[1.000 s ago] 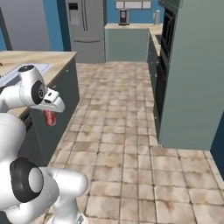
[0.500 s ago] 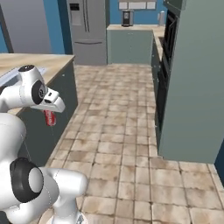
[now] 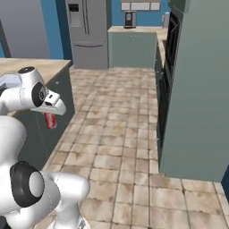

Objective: Four empty soda cans are scattered around the kitchen. Gather all the cans and cluster them next to the stove for recycling.

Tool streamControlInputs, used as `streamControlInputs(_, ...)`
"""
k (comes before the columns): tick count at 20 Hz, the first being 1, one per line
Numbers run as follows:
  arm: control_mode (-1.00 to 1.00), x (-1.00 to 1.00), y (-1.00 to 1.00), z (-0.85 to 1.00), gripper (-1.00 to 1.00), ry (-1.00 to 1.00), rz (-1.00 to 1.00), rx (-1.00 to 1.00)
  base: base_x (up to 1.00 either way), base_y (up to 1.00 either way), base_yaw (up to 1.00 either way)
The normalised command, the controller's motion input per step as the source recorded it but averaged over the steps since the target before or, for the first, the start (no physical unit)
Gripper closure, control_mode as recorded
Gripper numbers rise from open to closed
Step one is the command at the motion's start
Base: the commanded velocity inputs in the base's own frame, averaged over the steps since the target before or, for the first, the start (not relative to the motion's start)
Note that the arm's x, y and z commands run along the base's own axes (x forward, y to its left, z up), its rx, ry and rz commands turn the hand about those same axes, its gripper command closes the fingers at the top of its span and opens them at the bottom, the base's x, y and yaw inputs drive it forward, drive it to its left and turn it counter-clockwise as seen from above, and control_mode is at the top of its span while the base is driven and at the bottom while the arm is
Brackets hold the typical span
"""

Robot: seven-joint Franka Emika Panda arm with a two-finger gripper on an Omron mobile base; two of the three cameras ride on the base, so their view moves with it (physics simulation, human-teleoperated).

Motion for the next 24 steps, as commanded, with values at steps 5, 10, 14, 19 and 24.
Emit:
streamControlInputs(5, 1.0, 0.0, 0.0, 0.0, 1.0, 0.0, 0.0, 0.0, 0.67, -0.3, 0.03)
streamControlInputs(10, 1.0, 0.0, 0.0, 0.0, 1.0, 0.0, 0.0, 0.0, 0.67, -0.28, 0.05)
streamControlInputs(14, 1.0, 0.0, 0.0, 0.0, 1.0, 0.0, 0.0, 0.0, 0.7, -0.25, 0.02)
streamControlInputs(19, 1.0, 0.0, 0.0, 0.0, 1.0, 0.0, 0.0, 0.0, 0.7, -0.25, 0.02)
streamControlInputs(24, 1.0, 0.0, 0.0, 0.0, 1.0, 0.0, 0.0, 0.0, 0.71, -0.24, 0.02)
